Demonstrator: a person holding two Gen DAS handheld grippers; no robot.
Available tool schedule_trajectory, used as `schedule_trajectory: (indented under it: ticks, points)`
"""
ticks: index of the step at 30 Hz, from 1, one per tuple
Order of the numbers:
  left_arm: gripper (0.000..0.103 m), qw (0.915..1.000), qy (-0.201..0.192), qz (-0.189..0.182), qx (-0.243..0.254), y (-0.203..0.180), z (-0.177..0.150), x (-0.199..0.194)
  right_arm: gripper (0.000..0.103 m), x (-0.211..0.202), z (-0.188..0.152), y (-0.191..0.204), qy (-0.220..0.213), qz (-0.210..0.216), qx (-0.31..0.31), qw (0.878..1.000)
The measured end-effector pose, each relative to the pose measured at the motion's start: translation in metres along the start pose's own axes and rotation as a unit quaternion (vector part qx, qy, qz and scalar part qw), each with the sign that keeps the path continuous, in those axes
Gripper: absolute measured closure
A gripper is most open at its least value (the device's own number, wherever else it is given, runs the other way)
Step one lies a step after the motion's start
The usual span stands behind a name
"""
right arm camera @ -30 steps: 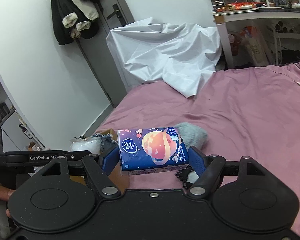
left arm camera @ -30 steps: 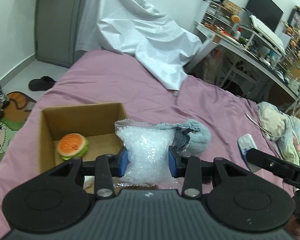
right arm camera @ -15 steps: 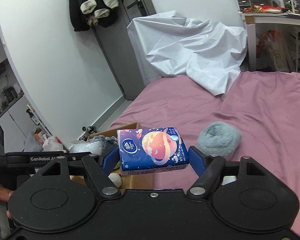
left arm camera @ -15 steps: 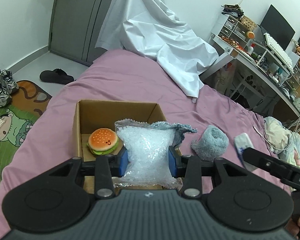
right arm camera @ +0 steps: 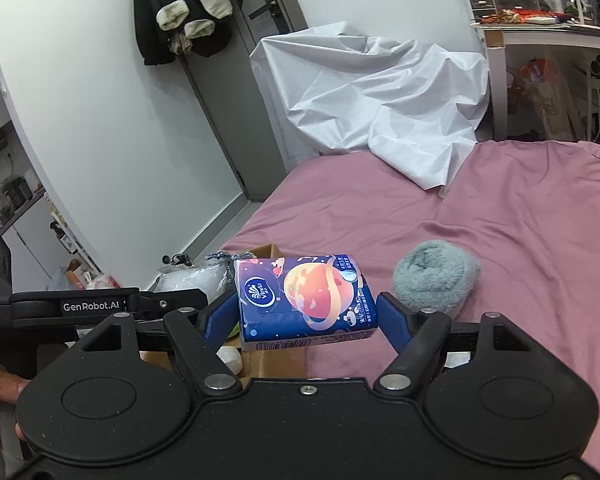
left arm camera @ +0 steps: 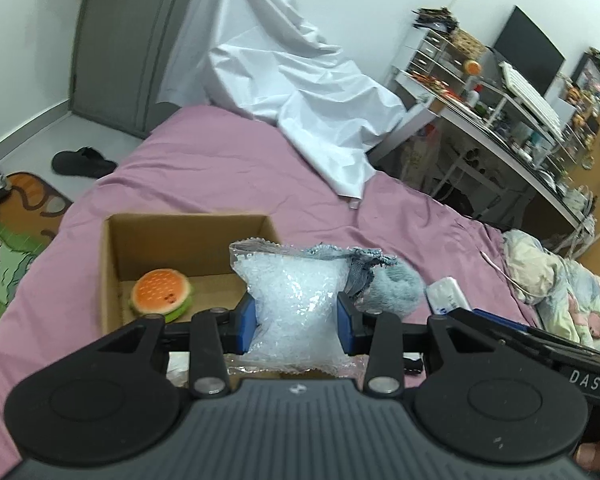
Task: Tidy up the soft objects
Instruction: 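Open the left tool to drop the bubble-wrap bag while the right tool releases the tissue pack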
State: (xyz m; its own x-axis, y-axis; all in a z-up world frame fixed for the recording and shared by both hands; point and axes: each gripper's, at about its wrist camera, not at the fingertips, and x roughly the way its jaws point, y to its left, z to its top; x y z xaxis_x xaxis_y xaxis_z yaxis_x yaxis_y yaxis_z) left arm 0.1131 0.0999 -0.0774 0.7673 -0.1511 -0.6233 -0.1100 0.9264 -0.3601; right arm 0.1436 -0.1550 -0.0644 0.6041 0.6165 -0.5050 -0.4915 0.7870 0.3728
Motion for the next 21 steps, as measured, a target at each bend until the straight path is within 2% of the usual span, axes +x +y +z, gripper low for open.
schedule_trajectory:
  ticks: [2, 7, 10, 14, 17, 21]
  points:
    - [0.064, 0.9996, 0.014, 0.001, 0.023, -0.006, -0.001, 0.007, 0.031, 0.001, 0.0, -0.001, 0.001, 0.0, 0.001, 1.0]
    - [0.063, 0.9904, 0.05, 0.051, 0.118, -0.022, -0.008, 0.023, 0.031, 0.005, 0.0, 0.002, 0.004, 0.008, -0.001, 1.0]
    - [0.063, 0.9863, 0.069, 0.062, 0.136, -0.019, -0.01, 0.028, 0.031, 0.012, -0.001, 0.005, 0.009, 0.014, -0.004, 1.0]
    - [0.062, 0.9843, 0.078, 0.079, 0.137, -0.011, -0.011, 0.032, 0.031, 0.019, 0.0, 0.01, 0.013, 0.022, -0.005, 1.0]
    - [0.057, 0.9844, 0.087, 0.085, 0.128, -0.006, -0.011, 0.036, 0.031, 0.023, 0.002, 0.013, 0.013, 0.027, -0.007, 1.0]
    - [0.034, 0.9861, 0.083, 0.089, 0.113, 0.002, -0.009, 0.035, 0.031, 0.028, 0.004, 0.017, 0.015, 0.029, -0.011, 0.999]
